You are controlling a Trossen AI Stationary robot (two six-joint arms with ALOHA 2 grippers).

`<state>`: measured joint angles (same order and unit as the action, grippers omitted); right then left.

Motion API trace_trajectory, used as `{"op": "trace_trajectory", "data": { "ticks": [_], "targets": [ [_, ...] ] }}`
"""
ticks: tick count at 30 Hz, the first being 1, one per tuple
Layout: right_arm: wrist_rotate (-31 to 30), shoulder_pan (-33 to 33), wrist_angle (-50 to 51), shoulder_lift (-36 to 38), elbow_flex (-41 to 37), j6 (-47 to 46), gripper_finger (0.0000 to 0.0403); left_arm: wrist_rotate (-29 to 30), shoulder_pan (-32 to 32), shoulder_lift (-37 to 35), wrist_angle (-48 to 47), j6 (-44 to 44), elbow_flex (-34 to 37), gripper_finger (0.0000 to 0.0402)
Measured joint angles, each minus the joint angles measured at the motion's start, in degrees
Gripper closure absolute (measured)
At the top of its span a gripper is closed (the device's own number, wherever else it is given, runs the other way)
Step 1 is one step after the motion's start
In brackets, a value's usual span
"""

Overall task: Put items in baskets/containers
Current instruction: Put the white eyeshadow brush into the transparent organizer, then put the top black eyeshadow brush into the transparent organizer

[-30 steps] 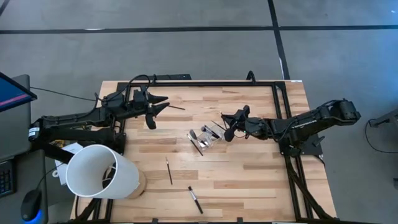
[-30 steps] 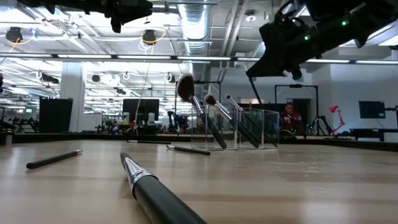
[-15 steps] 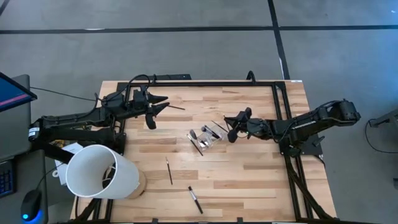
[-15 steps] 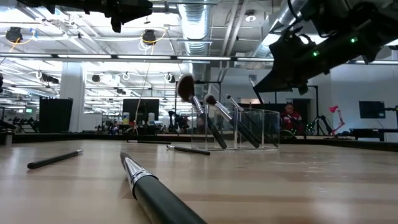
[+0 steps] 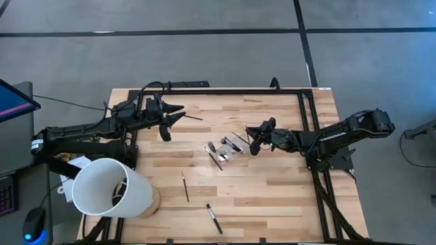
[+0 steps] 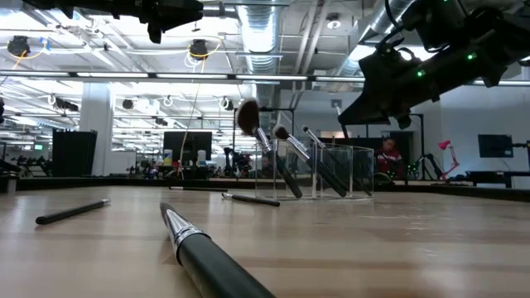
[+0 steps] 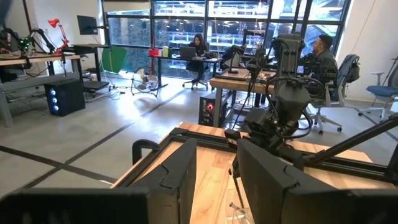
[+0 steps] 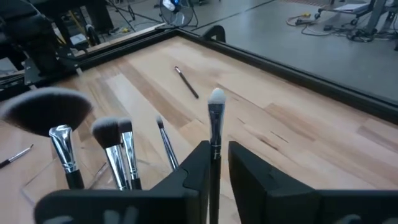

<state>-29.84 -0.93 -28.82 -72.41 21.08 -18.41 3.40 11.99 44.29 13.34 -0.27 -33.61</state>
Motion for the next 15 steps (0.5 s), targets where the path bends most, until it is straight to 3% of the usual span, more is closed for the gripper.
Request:
{"op": "trace_trajectory", "data": {
  "ticks": [15],
  "targets": [
    [2.5, -0.2, 0.0, 0.0, 0.0, -0.2, 0.0332, 0.0, 0.0, 0.0, -0.5, -0.2, 0.0, 0.0286]
  ]
}}
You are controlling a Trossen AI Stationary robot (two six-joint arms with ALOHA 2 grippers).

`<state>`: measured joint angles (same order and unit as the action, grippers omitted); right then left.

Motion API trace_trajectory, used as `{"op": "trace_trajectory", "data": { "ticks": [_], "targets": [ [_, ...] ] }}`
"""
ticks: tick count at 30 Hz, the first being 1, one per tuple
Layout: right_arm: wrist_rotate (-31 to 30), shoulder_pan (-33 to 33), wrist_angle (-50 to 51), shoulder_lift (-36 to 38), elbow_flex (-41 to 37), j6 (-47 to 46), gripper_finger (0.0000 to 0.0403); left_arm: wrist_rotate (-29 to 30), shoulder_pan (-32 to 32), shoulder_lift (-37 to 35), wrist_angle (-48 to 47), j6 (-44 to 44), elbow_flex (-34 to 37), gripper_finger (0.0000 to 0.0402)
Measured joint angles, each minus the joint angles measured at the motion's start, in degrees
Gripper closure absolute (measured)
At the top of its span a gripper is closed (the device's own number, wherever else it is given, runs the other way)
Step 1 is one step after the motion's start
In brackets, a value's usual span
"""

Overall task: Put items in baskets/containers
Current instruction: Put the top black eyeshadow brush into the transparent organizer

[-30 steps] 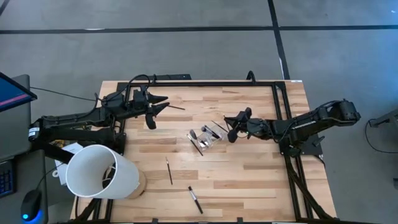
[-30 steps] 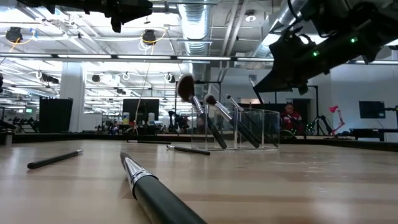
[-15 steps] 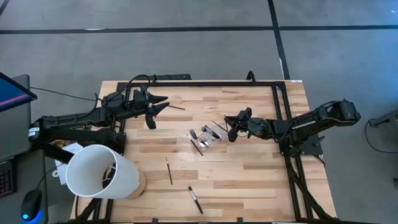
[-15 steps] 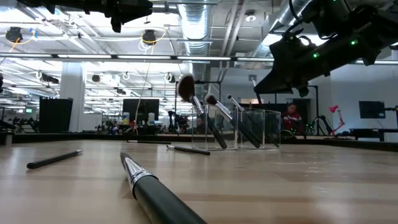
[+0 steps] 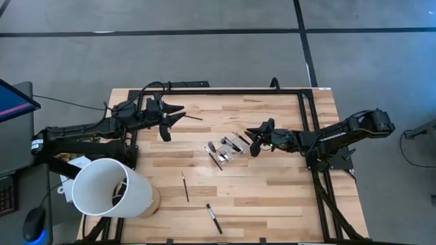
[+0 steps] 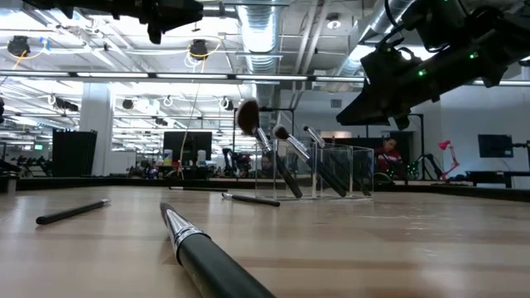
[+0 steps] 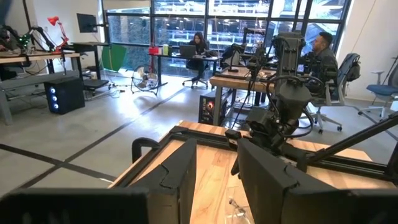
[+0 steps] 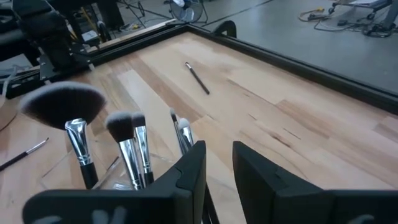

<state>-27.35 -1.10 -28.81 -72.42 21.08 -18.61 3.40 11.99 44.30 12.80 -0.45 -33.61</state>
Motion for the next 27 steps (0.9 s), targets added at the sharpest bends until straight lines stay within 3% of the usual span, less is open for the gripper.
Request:
{"op": "trace_trajectory", "data": {
  "ticks": [7, 12, 17, 22, 27],
  "targets": [
    [0.0, 0.4, -2.7, 0.0, 0.0, 2.7, 0.0332, 2.0, 0.0, 0.0, -1.0, -1.4, 0.0, 0.0286],
    [0.0, 1.2, -10.0, 0.0, 0.0, 9.3, 0.0332, 6.8, 0.1, 1.0, -1.5, -1.5, 0.0, 0.0286],
    [0.7, 2.8, -15.4, 0.1, 0.7, 16.3, 0.0332, 7.1, 2.4, 4.4, -1.4, -1.3, -0.8, 0.0286],
    [5.6, 5.9, -5.8, 1.6, 5.5, 17.1, 0.0332, 6.2, 5.0, 8.2, -1.4, -1.2, -2.7, 0.0286],
    [6.3, 8.1, 7.5, 3.3, 11.8, 17.6, 0.0332, 6.0, 5.0, 11.0, -1.4, -1.1, -4.7, 0.0286]
  ]
}}
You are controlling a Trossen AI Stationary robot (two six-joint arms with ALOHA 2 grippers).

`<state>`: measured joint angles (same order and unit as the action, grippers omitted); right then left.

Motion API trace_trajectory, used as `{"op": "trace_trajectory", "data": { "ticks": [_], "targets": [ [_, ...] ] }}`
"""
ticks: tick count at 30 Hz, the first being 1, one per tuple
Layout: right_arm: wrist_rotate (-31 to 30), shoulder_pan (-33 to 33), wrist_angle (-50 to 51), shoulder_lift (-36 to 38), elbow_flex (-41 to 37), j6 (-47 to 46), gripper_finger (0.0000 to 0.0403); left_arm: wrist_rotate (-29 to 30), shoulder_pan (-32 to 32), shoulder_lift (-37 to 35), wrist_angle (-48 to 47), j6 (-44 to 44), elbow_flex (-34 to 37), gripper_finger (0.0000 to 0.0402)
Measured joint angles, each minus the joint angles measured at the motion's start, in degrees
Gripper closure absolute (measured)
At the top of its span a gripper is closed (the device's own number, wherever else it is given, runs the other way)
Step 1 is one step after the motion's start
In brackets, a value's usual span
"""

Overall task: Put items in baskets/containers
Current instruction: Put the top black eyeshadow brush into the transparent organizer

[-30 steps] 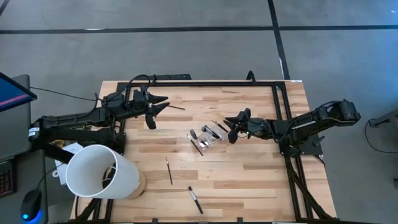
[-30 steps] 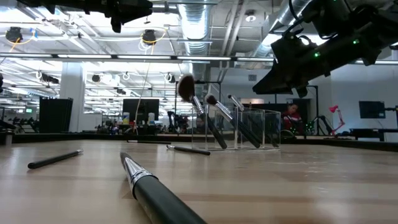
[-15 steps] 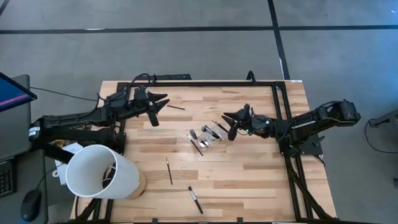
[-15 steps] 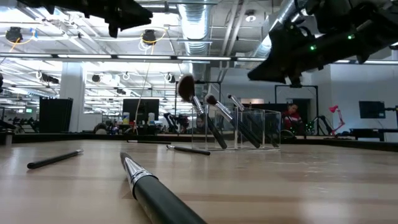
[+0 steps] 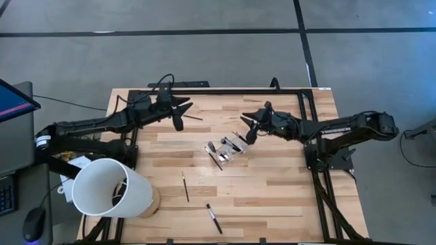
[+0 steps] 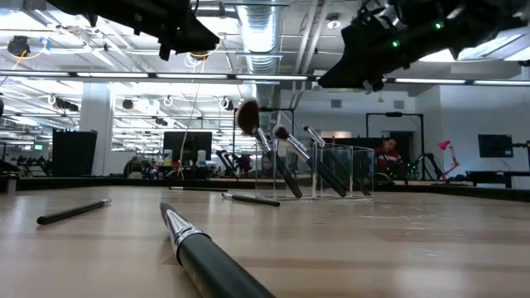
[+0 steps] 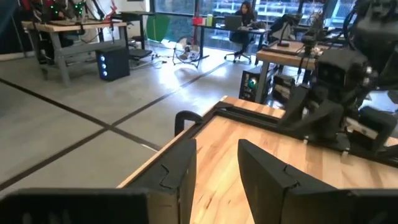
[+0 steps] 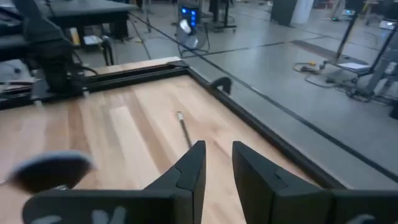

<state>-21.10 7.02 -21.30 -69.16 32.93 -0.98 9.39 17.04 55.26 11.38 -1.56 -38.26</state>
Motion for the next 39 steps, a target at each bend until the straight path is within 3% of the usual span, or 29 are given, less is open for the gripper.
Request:
{"op": "trace_trajectory", "data": {
  "ticks": [5, 11, 20, 25, 28, 31, 39],
  "targets": [
    [0.0, 2.1, 4.1, 2.0, 2.7, 1.4, 0.0332, 0.1, -0.6, 1.9, -1.7, -1.2, -0.2, 0.0286],
    [0.0, 3.8, 5.5, 2.9, 2.7, 2.1, 0.0332, 3.2, -3.8, 3.5, -8.9, -8.5, -0.2, 0.0286],
    [0.1, 4.0, 7.8, 2.9, 3.1, 5.3, 0.0332, 25.7, -19.5, 6.5, -10.0, -17.4, -0.2, 0.0286],
    [0.2, 4.4, 7.6, 2.9, 5.2, 8.9, 0.0332, 35.7, -23.5, 7.5, -9.8, -21.8, -0.2, 0.0286],
    [0.3, 4.4, 7.6, 2.9, 5.8, 9.0, 0.0332, 34.7, -21.7, 8.4, -10.2, -24.9, -0.4, 0.0286],
    [2.9, 3.6, 10.6, 2.9, 5.8, 8.8, 0.0332, 29.3, -19.7, 9.5, -12.9, -30.0, -2.4, 0.0286],
    [7.8, 2.0, 17.5, 4.8, 6.0, 10.0, 0.0332, 28.0, -18.9, 15.8, -39.3, -43.1, -15.7, 0.0286]
  ]
}}
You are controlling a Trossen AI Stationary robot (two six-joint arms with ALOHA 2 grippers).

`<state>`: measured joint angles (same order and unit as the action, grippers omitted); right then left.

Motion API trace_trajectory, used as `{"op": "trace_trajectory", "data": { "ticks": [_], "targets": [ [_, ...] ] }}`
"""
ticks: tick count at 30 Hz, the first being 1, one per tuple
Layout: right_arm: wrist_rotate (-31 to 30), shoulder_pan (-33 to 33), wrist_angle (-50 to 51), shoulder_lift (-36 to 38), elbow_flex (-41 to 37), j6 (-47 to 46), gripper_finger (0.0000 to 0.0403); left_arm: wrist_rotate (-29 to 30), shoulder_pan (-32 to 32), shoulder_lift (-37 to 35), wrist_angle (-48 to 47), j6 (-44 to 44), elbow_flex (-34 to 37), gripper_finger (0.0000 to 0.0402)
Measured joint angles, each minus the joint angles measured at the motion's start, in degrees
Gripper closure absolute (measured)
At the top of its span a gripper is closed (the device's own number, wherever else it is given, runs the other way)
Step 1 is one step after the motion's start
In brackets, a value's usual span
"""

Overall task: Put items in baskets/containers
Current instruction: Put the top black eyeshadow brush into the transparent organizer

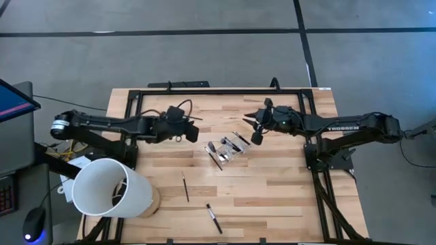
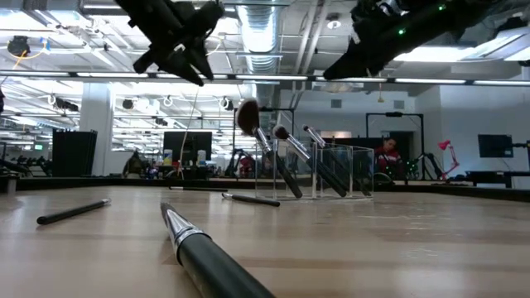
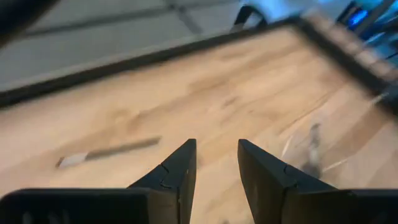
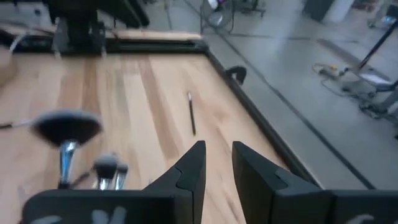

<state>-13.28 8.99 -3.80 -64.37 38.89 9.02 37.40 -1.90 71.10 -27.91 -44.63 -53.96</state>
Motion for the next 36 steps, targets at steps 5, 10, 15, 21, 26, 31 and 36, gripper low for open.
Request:
{"op": "trace_trajectory", "data": {
  "ticks": [5, 10, 15, 21, 26, 31, 36],
  "targets": [
    [0.1, 0.0, 7.9, 3.0, -0.1, 0.0, 0.0332, -10.0, 4.2, 6.6, -19.0, -9.3, -9.6, 0.0286],
    [0.1, 0.0, 10.0, 6.1, -0.2, 0.0, 0.0332, -13.9, 11.0, 10.9, -22.5, -12.7, -12.1, 0.0286],
    [1.6, 0.0, 11.9, 9.2, -0.2, 0.1, 0.0332, -19.8, 20.6, 14.9, -22.6, -13.9, -12.1, 0.0286],
    [1.8, 0.0, 14.9, 11.2, -0.2, 3.4, 0.0332, -22.2, 26.0, 18.1, -20.4, 1.5, -12.1, 0.0286],
    [1.9, 0.1, 16.7, 10.7, -0.2, 6.5, 0.0332, -22.3, 27.2, 18.2, -16.7, 16.9, -12.1, 0.0286],
    [8.5, 0.1, 17.5, 8.5, -0.2, 9.0, 0.0332, -26.2, 30.3, 18.7, -17.5, 26.5, -12.1, 0.0286],
    [13.4, -0.1, 17.0, 5.7, -0.2, 9.0, 0.0332, -25.7, 31.3, 19.7, -17.6, 35.4, -11.4, 0.0286]
  ]
}}
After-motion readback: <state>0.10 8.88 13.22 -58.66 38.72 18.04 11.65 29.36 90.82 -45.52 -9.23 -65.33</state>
